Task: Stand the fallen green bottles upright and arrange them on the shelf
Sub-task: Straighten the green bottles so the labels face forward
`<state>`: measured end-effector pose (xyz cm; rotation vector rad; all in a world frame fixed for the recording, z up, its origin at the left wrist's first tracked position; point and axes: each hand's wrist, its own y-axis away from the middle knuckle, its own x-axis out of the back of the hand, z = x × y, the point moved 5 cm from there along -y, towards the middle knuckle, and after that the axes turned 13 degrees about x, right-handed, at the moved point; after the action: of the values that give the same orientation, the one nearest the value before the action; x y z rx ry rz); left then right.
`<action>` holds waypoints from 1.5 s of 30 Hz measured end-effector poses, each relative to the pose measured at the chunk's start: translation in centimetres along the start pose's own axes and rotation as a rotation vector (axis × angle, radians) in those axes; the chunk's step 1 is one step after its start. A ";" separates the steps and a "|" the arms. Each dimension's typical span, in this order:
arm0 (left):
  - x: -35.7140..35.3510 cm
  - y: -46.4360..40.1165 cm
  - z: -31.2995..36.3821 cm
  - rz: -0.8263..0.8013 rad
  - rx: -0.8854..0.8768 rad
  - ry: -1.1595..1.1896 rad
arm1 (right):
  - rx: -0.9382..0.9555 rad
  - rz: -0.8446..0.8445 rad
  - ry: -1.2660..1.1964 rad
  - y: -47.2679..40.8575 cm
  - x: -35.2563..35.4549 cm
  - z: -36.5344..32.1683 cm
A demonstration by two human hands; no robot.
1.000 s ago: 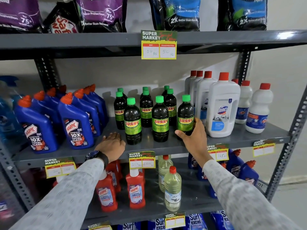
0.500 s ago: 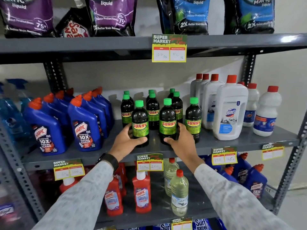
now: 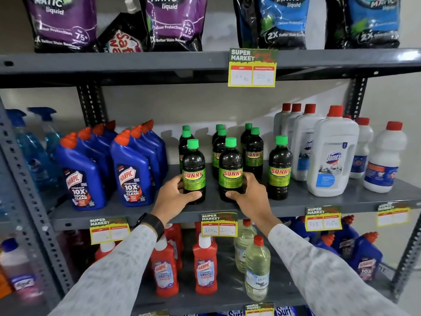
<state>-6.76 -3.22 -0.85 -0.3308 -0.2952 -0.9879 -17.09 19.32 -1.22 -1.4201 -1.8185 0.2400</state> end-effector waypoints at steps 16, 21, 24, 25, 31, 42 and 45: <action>1.5 1.5 -1.0 0.032 -0.009 0.072 | 0.060 0.004 -0.003 0.8 -0.6 -0.9; 1.5 1.4 -1.3 0.044 -0.008 0.040 | 0.027 0.042 -0.005 0.8 -0.7 -0.9; 1.4 1.4 -1.4 0.056 -0.009 0.034 | 0.014 0.039 0.000 0.8 -0.8 -0.6; 1.4 1.3 -1.4 0.058 -0.013 0.034 | 0.010 0.034 -0.001 0.8 -0.8 -0.5; 1.4 1.2 -1.6 0.061 -0.016 0.020 | 0.014 0.008 -0.006 0.5 -1.0 -0.1; 1.3 4.3 -3.0 0.376 -0.187 -0.814 | 0.208 0.229 0.020 2.4 5.1 0.2; 0.7 3.9 -3.8 0.401 -0.198 -0.912 | 0.230 0.455 0.135 3.0 8.2 1.5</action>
<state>-2.72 -3.28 -4.59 -0.9809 -0.9186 -0.4149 -16.35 28.05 -0.11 -1.6233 -1.2956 0.5511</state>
